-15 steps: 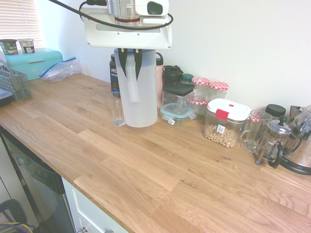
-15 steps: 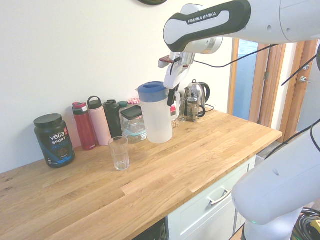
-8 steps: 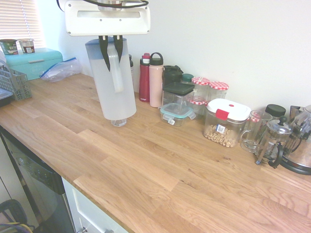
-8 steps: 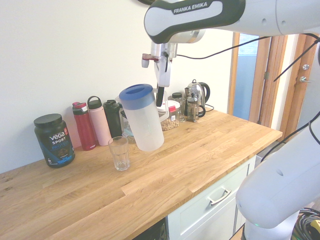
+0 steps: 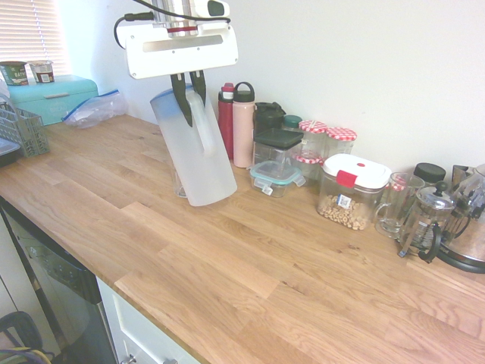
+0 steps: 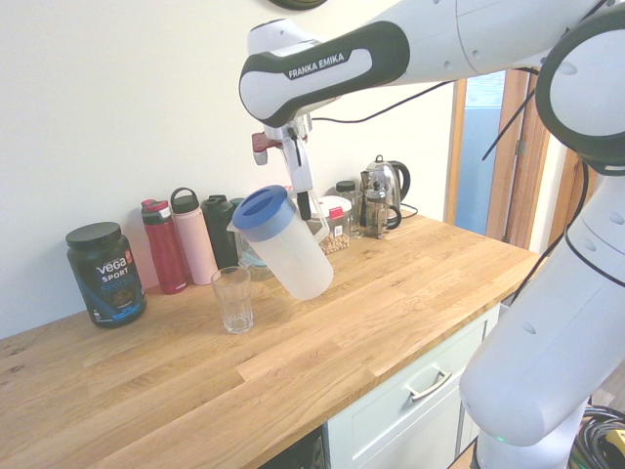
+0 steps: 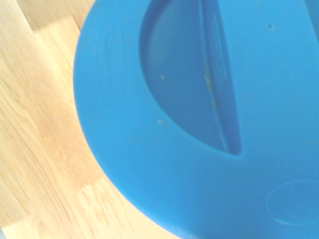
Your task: Pour me some water
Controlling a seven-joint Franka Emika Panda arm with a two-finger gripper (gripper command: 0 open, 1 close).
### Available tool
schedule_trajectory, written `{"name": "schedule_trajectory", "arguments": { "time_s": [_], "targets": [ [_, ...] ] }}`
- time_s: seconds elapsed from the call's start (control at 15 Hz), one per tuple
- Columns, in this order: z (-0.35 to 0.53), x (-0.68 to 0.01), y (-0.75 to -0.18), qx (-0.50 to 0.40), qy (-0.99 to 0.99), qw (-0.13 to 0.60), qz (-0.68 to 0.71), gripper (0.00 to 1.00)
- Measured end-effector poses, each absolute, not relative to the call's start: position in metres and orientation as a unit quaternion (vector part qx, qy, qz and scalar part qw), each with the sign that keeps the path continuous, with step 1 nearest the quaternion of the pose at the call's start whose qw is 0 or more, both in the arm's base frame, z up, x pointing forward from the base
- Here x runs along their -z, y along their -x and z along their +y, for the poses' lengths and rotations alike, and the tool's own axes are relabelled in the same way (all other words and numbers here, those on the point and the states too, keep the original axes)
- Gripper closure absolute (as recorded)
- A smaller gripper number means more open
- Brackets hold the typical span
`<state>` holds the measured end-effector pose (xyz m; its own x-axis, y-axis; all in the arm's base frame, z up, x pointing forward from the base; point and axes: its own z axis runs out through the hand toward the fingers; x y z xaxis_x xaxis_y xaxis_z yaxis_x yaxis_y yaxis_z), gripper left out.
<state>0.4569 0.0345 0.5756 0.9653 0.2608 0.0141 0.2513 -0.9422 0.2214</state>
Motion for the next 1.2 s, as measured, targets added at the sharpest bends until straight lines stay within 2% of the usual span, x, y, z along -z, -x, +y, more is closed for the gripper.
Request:
{"name": "schedule_trajectory", "arguments": {
  "time_s": [0.6, 1.2],
  "targets": [
    [0.063, -0.512, -0.478, 0.035, -0.956, 0.244, 0.159, 1.0],
    [0.083, -0.542, -0.478, 0.025, -0.945, 0.282, 0.162, 1.0]
  ]
}}
